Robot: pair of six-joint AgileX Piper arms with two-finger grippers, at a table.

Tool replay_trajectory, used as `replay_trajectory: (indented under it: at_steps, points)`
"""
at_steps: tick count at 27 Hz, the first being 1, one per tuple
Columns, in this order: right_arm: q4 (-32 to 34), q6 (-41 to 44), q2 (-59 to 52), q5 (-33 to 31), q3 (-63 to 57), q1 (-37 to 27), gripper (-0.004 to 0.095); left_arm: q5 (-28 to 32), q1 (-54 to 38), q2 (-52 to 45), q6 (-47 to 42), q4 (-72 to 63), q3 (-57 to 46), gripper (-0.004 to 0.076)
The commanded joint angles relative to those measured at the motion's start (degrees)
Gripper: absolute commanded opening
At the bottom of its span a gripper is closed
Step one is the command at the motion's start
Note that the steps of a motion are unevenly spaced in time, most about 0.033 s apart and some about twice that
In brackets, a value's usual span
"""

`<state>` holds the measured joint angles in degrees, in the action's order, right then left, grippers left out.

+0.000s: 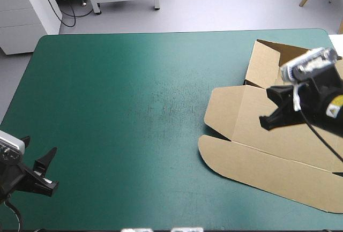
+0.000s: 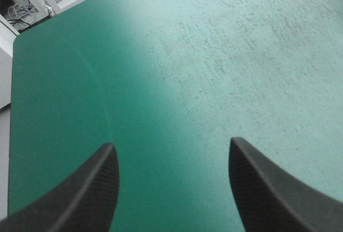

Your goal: Fold the box

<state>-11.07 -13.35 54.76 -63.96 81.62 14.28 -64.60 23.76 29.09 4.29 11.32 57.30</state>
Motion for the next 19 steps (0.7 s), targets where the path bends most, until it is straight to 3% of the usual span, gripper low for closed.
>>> replay_trajectory:
  at_steps: [1,8,14,19]
  points:
    - [-0.8,-0.6,-8.3,8.6,-6.4,0.5,-0.0008,5.6,0.1,0.4,0.1,-1.1,1.0,0.0388]
    - [-1.6,-1.2,-22.1,10.4,-22.7,0.5,-0.0004,8.5,0.1,-0.6,3.1,-1.5,-0.9,0.0334]
    - [-1.5,-1.2,-33.5,12.9,-37.6,0.5,-0.0004,15.0,0.1,-7.0,2.8,-8.1,-11.1,0.0266]
    - [-1.8,-0.1,-39.6,14.4,-44.2,0.5,-0.0004,18.7,0.1,-14.4,2.8,-8.1,-19.6,0.0262]
